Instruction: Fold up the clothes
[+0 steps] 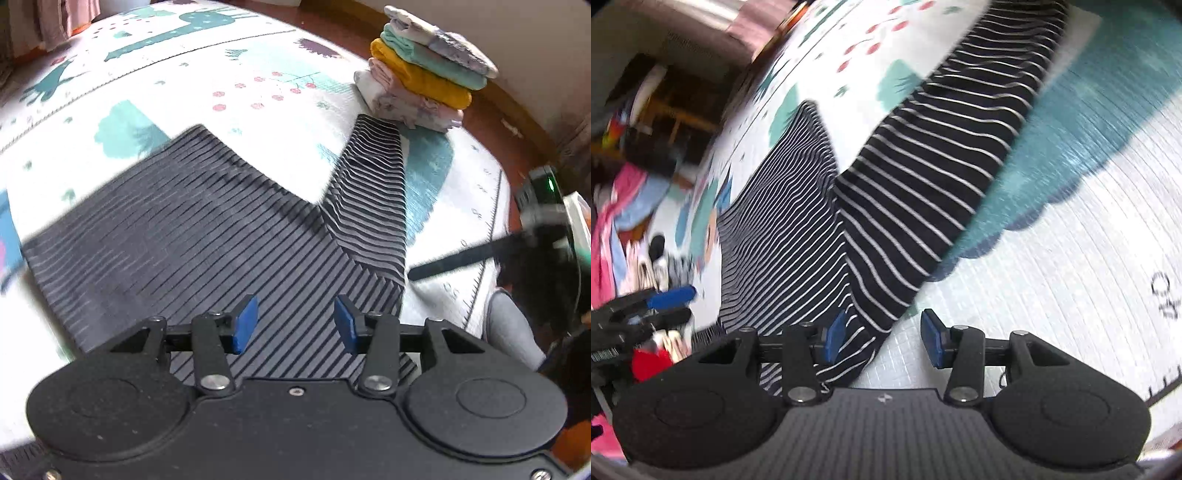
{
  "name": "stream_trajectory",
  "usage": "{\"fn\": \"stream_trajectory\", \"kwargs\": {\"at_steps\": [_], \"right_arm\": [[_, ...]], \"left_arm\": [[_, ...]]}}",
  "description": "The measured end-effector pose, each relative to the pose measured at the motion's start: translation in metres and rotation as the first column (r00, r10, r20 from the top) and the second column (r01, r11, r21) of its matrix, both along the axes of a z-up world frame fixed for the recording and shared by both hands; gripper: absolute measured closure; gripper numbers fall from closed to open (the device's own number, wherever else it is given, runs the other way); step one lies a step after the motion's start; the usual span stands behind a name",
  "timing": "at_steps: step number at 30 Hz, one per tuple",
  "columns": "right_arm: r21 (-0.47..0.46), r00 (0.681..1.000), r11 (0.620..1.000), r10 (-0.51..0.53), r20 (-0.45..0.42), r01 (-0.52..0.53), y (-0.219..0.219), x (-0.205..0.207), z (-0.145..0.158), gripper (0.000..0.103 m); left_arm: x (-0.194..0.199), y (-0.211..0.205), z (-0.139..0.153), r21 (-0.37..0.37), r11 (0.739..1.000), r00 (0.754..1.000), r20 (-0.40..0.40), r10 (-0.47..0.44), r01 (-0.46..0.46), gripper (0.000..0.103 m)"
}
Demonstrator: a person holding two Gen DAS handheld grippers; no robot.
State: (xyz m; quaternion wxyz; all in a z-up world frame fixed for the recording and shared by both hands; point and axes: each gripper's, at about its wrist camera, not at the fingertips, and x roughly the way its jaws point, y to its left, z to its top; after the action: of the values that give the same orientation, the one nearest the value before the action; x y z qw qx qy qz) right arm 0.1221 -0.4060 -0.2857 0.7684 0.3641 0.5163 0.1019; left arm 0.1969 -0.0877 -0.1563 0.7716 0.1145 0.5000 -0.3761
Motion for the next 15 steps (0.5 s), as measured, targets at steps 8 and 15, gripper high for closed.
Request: {"fn": "stream_trajectory", "kwargs": {"at_steps": [8,15], "right_arm": [[0.089,0.995,0.992,-0.094,0.012,0.093,-0.003,0.01,-0.021,0.056],[0.101,0.994,0.99,-0.1,0.035,0.096,-0.013,0.005,-0.025,0.056]], "left_arm": [[0.07,-0.039,-0.012,0.086,0.991,0.992,-0.061,0.112,-0.107,0.053],[0.125,-0.073,-0.037,0.012,0.949,0.948,-0.046,0.314,-0.314,0.054]]}}
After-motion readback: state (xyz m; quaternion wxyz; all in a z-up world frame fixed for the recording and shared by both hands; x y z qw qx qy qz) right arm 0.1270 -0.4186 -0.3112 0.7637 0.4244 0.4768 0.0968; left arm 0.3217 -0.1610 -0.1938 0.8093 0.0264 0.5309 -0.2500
